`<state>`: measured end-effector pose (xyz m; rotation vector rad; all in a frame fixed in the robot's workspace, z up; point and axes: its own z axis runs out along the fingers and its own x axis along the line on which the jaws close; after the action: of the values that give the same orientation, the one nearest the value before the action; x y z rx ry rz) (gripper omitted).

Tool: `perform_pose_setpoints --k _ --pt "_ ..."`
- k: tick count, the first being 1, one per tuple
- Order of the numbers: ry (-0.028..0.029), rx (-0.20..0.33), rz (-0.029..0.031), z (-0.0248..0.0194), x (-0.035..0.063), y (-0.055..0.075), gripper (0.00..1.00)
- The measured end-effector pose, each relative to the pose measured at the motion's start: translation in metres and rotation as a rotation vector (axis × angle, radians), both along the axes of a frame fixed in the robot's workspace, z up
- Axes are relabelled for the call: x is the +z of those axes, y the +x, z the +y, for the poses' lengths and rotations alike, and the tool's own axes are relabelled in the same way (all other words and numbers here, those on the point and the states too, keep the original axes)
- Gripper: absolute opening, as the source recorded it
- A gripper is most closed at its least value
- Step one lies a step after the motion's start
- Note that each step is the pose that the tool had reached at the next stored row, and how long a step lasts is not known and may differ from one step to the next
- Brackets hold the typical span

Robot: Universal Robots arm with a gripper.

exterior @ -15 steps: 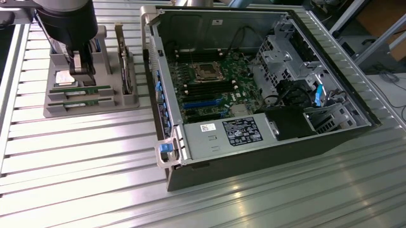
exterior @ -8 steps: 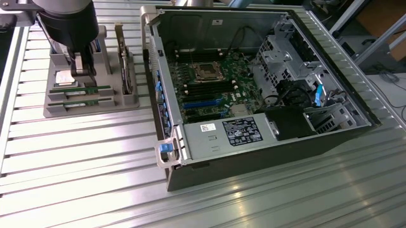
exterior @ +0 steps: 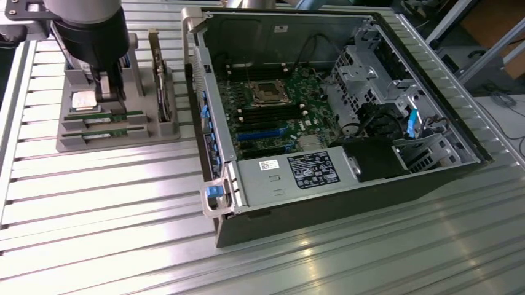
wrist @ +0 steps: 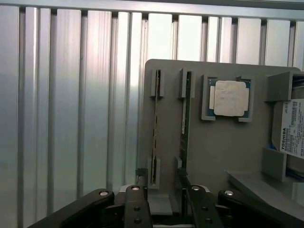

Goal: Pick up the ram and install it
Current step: 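Pick up the ram and move it above insertion slot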

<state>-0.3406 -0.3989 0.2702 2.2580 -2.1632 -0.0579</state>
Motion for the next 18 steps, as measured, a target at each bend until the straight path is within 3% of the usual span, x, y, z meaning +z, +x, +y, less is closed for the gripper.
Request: perform_pose_setpoints --k 18 --pt "-0.0019 0.028 0.0000 0.0000 -0.0126 0.002 0.36"
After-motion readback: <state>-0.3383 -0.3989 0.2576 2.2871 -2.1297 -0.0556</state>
